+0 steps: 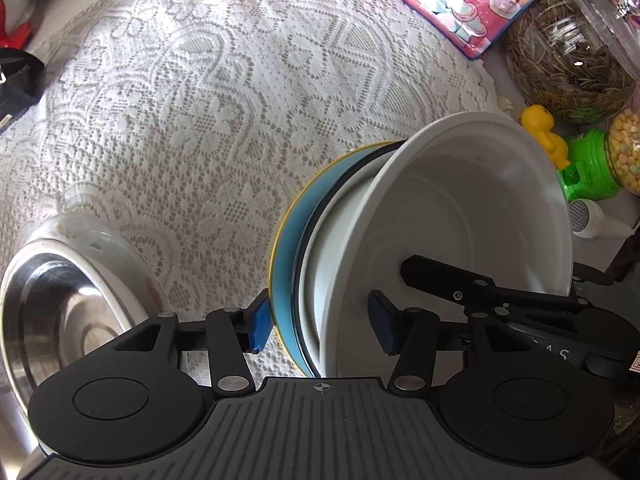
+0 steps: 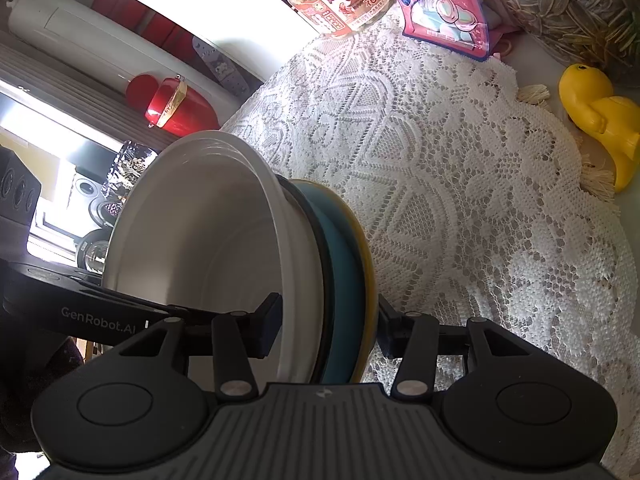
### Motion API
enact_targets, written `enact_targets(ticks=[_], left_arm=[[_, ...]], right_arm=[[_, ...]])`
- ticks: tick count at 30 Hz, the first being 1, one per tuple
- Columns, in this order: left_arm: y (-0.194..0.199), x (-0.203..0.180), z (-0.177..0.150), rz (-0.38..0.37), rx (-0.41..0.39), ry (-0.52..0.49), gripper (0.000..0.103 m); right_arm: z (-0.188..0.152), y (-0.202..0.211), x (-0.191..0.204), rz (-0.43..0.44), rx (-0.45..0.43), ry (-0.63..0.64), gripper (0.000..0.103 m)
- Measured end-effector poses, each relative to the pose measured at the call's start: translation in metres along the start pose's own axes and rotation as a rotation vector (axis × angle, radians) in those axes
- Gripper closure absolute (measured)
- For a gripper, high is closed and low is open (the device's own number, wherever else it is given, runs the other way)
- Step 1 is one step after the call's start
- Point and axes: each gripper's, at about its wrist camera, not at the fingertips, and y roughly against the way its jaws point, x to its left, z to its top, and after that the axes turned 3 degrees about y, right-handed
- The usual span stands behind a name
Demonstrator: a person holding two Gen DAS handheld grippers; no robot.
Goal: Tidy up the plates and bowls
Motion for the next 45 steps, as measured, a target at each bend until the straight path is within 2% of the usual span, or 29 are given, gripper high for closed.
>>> enact_targets(ticks=[5, 14, 16, 36, 40, 45], left_arm=[[0.003, 0.014, -0.001, -0.06, -0.019, 0.075, 0.056], [0.003, -0.002, -0.005, 0.019, -0.054, 0.047, 0.049], [0.002, -0.002, -0.005, 0.017, -0.053, 0.043, 0.045], [0.002, -0.003, -0.009, 0.024, -0.077, -0.005, 0.045], [0.0, 0.0, -0.007, 0.008, -0.064, -0.007, 0.044], [-0.008, 0.013, -0.005, -0.088, -0.033, 0.034, 0.04]], right_arm=[[0.0, 0.0, 0.0, -0.003, 0.0, 0.005, 0.055], [0.0, 0.001, -0.001, -0.001, 0.001, 0.0, 0.055], [0.0, 0.001, 0.0, -0.001, 0.0, 0.004, 0.055], [-0.001, 0.0, -0.004, 0.012, 0.008, -0.019, 0.055], [-0.001, -0.001, -0.003, 0.002, 0.012, -0.023, 0.055], [0.003, -0.001, -0.002, -0.007, 0.029, -0.039, 0.056]])
